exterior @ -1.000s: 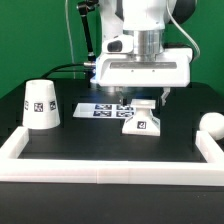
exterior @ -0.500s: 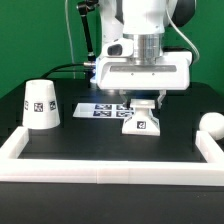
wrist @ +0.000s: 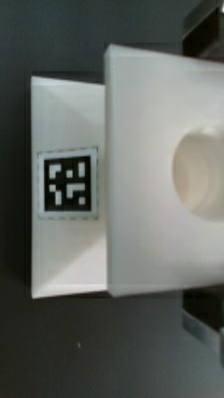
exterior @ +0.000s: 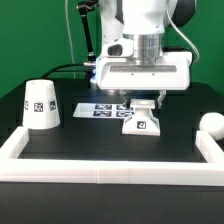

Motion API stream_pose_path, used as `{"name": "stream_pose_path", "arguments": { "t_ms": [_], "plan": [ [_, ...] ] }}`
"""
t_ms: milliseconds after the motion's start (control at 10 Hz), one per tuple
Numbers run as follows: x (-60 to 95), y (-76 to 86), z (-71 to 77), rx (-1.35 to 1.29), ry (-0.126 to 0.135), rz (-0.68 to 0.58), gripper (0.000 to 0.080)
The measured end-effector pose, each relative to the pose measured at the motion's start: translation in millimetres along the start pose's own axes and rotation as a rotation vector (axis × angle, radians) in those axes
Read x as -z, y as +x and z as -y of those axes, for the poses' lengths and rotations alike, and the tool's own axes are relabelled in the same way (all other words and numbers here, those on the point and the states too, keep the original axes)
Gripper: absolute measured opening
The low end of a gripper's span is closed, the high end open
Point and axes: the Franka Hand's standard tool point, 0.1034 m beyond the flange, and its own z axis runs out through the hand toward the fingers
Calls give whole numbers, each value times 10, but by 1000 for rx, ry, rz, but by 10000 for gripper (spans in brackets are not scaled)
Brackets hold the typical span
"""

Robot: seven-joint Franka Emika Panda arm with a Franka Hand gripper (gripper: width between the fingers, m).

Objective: Assemble lamp

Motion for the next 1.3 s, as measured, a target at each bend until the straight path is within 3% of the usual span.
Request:
{"name": "stream_pose_path", "arguments": {
  "t_ms": [100,400,900,1300],
  "plan": [
    [-2,29,6,34,1,-2,533],
    [2,409,109,156,10,-40,534],
    [18,1158,305,219,29,-133,534],
    [19,1200,311,230,29,-139,534]
  ]
}}
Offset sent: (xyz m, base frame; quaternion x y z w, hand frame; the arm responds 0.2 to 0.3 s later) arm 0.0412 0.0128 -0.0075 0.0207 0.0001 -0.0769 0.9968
